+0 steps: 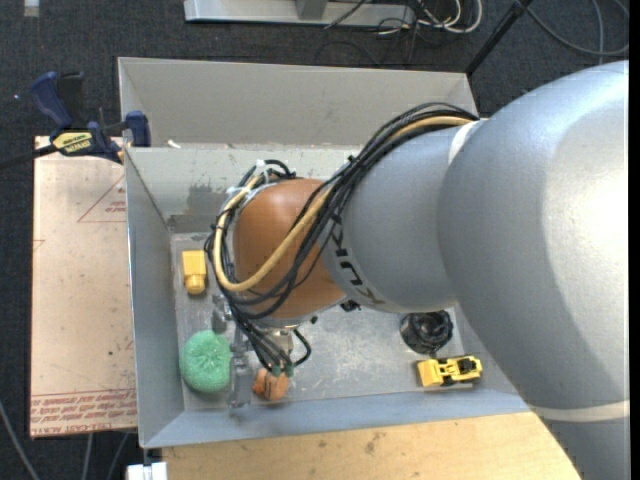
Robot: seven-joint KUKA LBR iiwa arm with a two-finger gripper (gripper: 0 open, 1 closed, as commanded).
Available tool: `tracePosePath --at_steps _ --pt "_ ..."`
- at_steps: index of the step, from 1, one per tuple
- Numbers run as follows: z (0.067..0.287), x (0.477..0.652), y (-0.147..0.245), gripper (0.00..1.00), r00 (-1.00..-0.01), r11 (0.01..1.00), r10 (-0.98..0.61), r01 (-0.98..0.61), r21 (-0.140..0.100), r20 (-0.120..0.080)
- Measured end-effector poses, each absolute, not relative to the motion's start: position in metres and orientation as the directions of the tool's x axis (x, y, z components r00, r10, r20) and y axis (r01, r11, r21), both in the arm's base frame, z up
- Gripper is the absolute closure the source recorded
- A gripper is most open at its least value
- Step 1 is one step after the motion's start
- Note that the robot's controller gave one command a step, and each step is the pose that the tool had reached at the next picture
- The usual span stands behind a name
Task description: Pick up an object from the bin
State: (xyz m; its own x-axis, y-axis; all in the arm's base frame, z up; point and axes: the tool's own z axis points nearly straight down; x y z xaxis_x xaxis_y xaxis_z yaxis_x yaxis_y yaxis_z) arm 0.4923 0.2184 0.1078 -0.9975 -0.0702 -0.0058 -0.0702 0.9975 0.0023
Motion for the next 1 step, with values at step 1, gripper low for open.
tracePosePath --at_steps 1 --pt "0.0699 0.4815 0.2274 1.00 -0.976 0.976 -0.217 -0.217 0.002 -0.001"
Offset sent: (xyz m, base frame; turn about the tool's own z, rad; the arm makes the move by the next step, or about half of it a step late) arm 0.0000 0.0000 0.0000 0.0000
